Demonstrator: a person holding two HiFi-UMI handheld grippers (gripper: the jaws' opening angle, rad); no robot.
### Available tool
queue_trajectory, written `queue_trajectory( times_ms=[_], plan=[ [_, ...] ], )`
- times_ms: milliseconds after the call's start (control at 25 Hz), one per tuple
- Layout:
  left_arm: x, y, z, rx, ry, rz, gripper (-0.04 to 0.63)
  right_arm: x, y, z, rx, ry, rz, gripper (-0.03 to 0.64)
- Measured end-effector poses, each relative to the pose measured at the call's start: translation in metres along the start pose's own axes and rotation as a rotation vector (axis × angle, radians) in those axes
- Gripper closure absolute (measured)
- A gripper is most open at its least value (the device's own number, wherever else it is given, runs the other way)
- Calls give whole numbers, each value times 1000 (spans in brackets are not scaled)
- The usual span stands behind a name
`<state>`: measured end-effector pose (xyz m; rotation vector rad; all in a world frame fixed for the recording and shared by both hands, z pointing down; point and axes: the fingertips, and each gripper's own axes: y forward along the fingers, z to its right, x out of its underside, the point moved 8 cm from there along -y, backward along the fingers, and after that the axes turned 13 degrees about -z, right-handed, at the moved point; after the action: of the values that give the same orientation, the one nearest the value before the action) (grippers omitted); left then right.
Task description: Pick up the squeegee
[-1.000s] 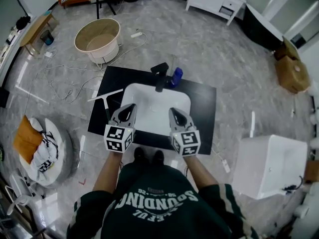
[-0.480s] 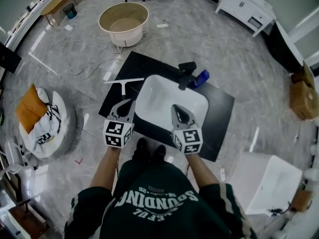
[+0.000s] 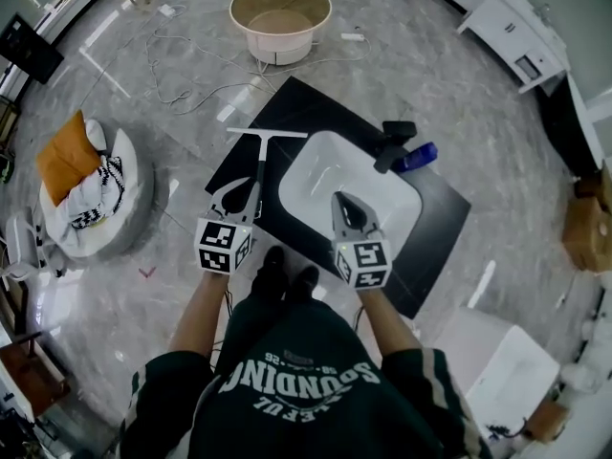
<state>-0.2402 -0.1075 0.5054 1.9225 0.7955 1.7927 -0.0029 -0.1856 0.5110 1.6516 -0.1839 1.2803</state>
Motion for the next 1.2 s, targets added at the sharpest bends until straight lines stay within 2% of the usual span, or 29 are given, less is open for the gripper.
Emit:
queue_trajectory(
  times_ms=[160, 280, 360, 760, 1200],
  plan=[
    [14, 3, -2, -7, -32, -37, 583, 5, 6, -5, -20, -5, -23, 615],
    [26, 9, -3, -7, -78, -85, 495, 11, 9, -7, -31, -6, -41, 615],
    [34, 12, -3, -12, -104, -112, 481, 16, 11, -7, -38, -6, -50, 615],
    [62, 38, -8, -21, -157, -203, 480, 30, 18, -5, -43, 14, -88, 615],
    [77, 87, -26, -25, -129, -296, 480, 41, 11, 5, 8, 62, -124, 615]
  ],
)
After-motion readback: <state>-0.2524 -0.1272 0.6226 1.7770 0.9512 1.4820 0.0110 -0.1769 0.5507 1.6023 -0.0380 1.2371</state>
